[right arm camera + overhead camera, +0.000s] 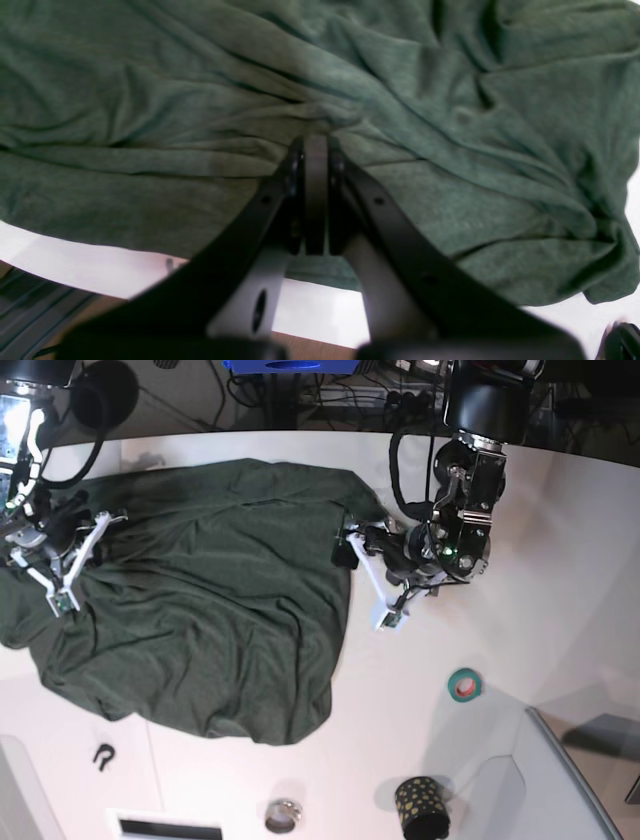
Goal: Layout the t-shirt on the table in an organized manner, then fold the t-shirt properly
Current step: 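Grasp the shirt edge with the left gripper, then drag the held shirt edge with the left gripper toward the right gripper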
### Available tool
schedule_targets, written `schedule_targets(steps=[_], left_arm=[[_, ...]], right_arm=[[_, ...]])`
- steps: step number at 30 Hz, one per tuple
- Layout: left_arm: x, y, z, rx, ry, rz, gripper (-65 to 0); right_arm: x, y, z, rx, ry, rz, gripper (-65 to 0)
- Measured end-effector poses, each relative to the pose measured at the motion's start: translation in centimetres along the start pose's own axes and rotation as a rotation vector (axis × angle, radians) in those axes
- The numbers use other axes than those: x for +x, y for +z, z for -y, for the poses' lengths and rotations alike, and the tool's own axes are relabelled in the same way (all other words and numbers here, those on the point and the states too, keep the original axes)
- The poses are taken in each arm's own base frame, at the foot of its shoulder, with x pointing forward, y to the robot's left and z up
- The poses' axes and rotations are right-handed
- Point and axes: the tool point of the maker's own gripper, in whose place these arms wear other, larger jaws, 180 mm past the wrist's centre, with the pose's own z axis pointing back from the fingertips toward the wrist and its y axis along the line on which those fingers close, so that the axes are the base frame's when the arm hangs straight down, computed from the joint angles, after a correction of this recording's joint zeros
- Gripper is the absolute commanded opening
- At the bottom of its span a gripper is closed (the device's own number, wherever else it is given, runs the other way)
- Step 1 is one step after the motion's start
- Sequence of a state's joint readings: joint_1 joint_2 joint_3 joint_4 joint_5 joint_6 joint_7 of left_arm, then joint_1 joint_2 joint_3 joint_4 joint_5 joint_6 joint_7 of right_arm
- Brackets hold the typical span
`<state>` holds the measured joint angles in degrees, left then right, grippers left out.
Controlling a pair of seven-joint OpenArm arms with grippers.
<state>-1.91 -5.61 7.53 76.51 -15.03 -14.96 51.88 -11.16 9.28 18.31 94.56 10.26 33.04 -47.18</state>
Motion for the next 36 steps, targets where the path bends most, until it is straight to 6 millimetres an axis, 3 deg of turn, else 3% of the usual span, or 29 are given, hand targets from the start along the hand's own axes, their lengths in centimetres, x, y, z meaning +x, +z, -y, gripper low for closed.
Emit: schedule_targets(steps=[2,7,12,15,16,19,21,23,25,28,30,32,36], left_arm=[[0.4,-0.6,0.1,-0.007,0.014,0.036,-14.5],[1.1,-2.1,1.2,-0.046,0.073,0.097,-29.6],[1.3,-3.5,5.3,-0.122,0.015,0.097,-42.8],[0.8,-3.9,7.1,-0.164,0.019,0.093,-62.4],[0.9,-3.9,7.1,-0.164,0.031,0.094,-65.0],[1.3,-3.2,5.5,-0.130,0.034,0.075,-65.0],[2.3,-2.3,3.3,-0.039,0.048,0.072,-65.0],[4.2,-0.3,1.4,0.038,0.020,0.103,-65.0],[7.6,2.1,0.4,0.127,-0.037,0.174,-65.0],[12.1,4.8,1.9,0.175,-0.171,0.248,-65.0],[13.2,5.1,3.9,0.187,-0.261,0.254,-65.0],[13.1,4.1,6.4,0.163,-0.327,0.232,-65.0],[12.3,0.2,10.8,0.105,-0.395,0.153,-65.0]], right_arm=[[0.0,0.0,0.0,-0.001,-0.001,0.000,-64.8],[-0.1,0.1,0.2,-0.005,-0.003,-0.001,-64.8],[-0.2,0.0,0.1,-0.003,-0.001,-0.004,-65.0],[-0.2,0.0,0.1,-0.002,-0.001,-0.003,-65.0],[-0.2,0.0,0.1,-0.003,-0.001,-0.004,-65.0],[-0.8,0.1,-0.1,0.000,-0.002,-0.012,-65.0],[-1.3,0.1,-0.3,0.005,-0.005,-0.024,-65.0],[-1.2,0.0,-0.3,0.007,-0.002,-0.024,-65.0],[-1.1,0.0,-0.3,0.006,-0.002,-0.019,-65.0],[-0.8,0.0,-0.4,0.008,0.001,-0.015,-65.0],[-1.0,-0.2,-0.2,0.007,-0.005,-0.022,-65.0],[-1.2,-0.8,-0.1,0.014,-0.019,-0.035,-65.0],[-2.1,-2.4,-0.1,0.043,-0.060,-0.075,-65.0]])
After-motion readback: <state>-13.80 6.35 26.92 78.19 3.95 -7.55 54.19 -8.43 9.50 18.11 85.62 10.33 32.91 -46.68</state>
